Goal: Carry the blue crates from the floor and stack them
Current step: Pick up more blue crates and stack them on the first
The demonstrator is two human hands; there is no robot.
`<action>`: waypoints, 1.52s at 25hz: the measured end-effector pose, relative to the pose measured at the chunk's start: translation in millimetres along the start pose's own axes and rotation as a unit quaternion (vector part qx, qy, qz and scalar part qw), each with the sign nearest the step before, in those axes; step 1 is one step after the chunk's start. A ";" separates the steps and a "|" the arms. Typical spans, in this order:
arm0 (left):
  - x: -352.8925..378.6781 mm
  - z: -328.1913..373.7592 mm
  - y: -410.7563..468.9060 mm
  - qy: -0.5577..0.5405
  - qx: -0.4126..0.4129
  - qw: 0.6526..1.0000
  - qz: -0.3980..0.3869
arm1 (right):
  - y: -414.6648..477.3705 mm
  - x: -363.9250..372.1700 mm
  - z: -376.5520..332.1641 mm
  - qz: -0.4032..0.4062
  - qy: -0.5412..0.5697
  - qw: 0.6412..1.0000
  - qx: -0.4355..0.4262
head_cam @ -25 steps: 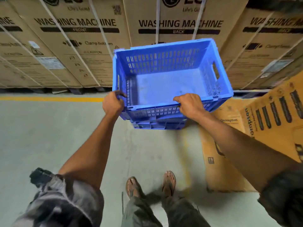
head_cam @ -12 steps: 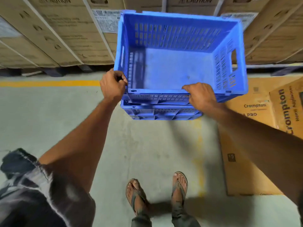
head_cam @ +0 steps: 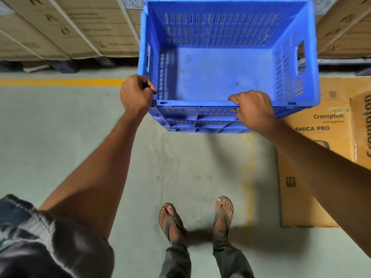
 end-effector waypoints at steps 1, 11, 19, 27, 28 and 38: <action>0.2 -1.7 -0.8 0.001 -0.003 1.000 -0.003 | 0.2 2.9 -0.6 -0.001 -0.001 1.000 0.003; -1.1 0.3 11.7 0.027 0.003 1.000 -0.004 | 22.4 2.8 5.3 -0.033 0.029 0.999 -0.032; 2.7 -4.5 9.0 0.055 0.003 0.998 -0.039 | 17.4 0.7 3.1 -0.042 0.025 0.998 -0.026; 64.4 34.8 -61.0 0.254 0.222 0.940 -0.047 | -22.8 19.9 -5.3 0.088 0.042 0.995 0.032; 69.3 34.9 -64.1 0.256 0.200 0.945 -0.018 | -26.4 23.2 -6.9 0.111 0.041 0.992 0.043; 32.7 41.5 -67.9 0.183 0.176 0.959 -0.125 | -24.1 -17.8 2.6 -0.012 0.214 0.973 0.080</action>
Point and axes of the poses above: each hand's wrist, its own y-axis towards the middle knuckle, its own x-axis out of the palm, z = x × y, the point moved 1 cm from there along y, towards the middle knuckle
